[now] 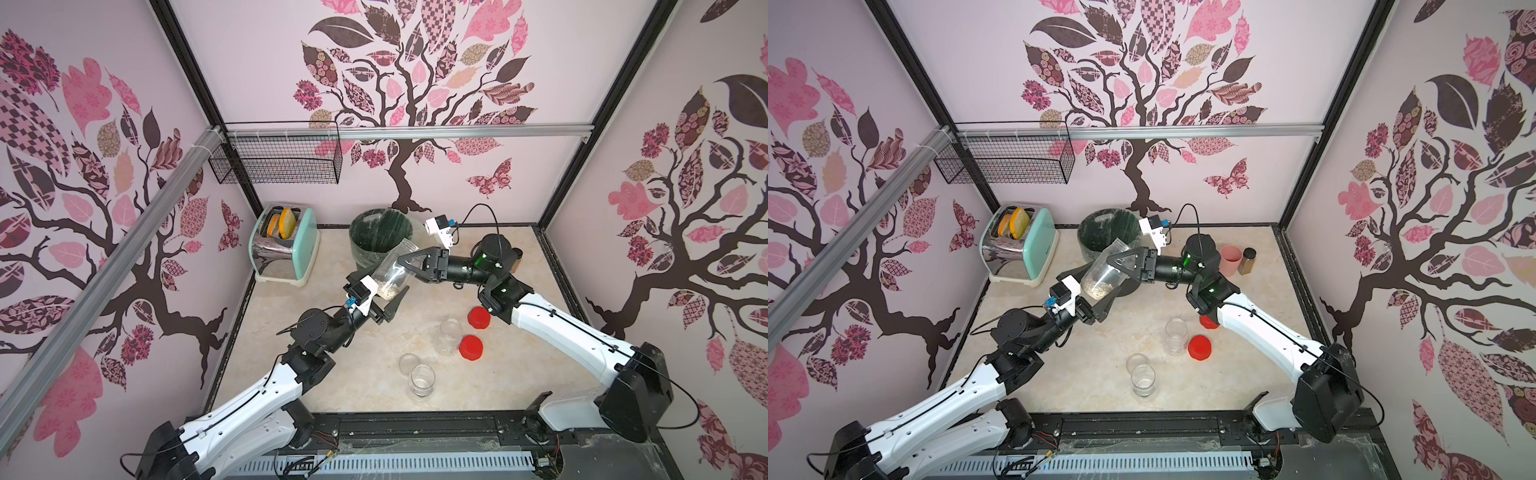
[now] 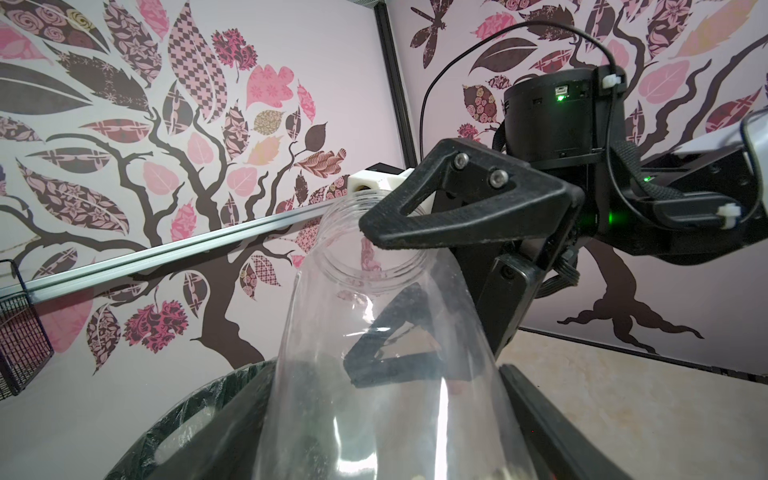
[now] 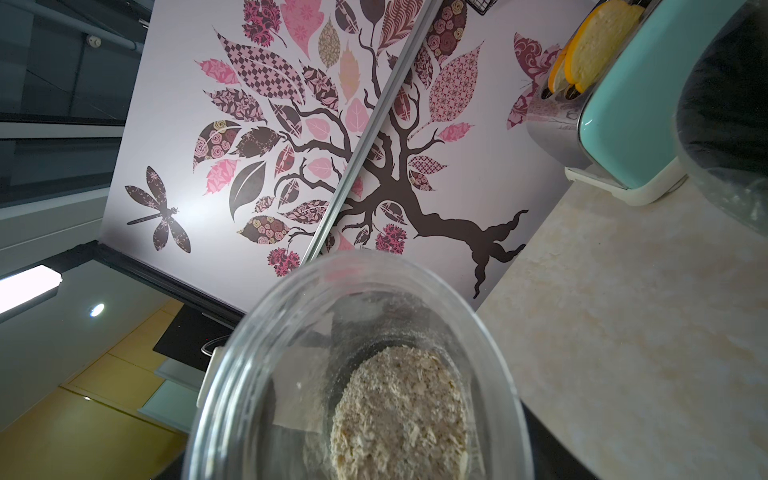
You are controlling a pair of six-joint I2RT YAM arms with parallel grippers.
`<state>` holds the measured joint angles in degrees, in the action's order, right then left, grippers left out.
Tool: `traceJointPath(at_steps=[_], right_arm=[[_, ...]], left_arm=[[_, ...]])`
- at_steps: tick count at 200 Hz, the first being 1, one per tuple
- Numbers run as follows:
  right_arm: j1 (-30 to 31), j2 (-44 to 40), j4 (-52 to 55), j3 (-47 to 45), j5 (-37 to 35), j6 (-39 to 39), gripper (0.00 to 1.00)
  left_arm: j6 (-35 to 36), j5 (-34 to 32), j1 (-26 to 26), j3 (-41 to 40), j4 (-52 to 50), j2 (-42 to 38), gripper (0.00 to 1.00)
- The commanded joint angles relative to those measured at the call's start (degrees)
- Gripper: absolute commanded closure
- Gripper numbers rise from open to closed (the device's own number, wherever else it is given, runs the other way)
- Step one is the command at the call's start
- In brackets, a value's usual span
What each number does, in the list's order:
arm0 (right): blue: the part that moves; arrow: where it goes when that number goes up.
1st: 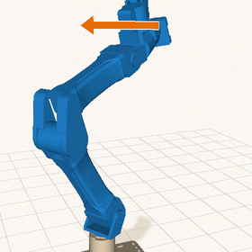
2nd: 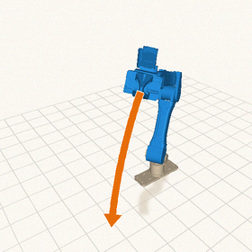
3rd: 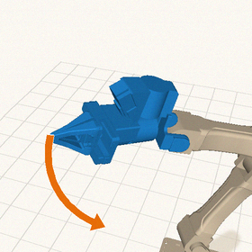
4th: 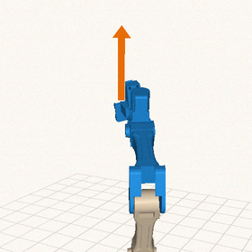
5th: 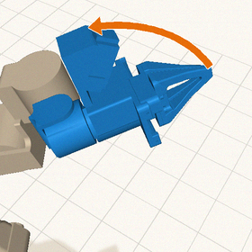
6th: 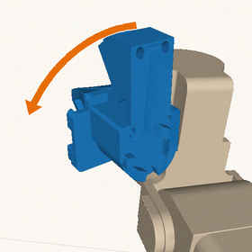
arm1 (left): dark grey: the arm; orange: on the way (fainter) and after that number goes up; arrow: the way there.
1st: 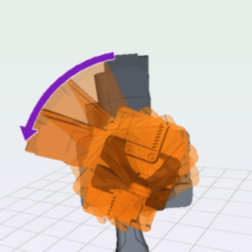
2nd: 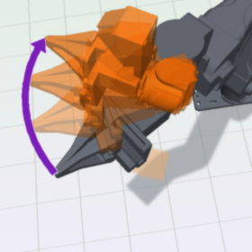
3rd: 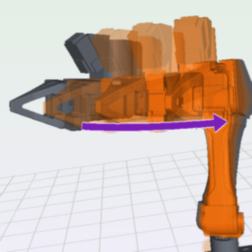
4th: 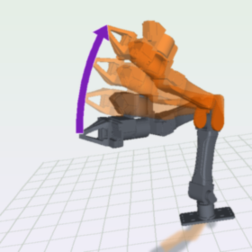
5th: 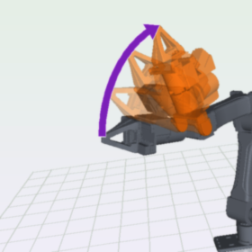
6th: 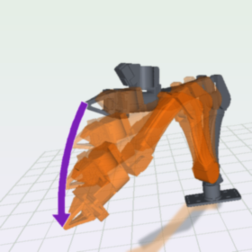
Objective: Empty expired oatmeal from jars
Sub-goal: Pour the expired oatmeal into the trash bin.
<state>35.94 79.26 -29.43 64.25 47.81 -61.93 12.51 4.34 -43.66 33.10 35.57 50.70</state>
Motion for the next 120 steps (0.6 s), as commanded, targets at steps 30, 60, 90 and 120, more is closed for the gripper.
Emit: traceJointPath(at_steps=[30,60,90,120], right_arm=[[0.4,0.5,-2.4,3.3,1.9,-0.2,0.34],[0.4,0.0,-2.4,2.7,2.8,1.9,0.04],[-0.2,-2.9,1.2,0.8,2.5,6.5,0.0],[-1.0,-7.1,9.5,-1.9,0.3,13.7,0.0]], left_arm=[[0.9,-0.4,-0.3,2.2,-3.8,-0.8,0.48],[-0.5,-1.7,-0.3,5.3,-10.4,-1.9,0.73],[-3.1,-5.0,-0.3,10.6,-20.3,-2.2,1.0],[-5.9,-10.3,-0.3,17.3,-32.1,-0.8,1.0]])
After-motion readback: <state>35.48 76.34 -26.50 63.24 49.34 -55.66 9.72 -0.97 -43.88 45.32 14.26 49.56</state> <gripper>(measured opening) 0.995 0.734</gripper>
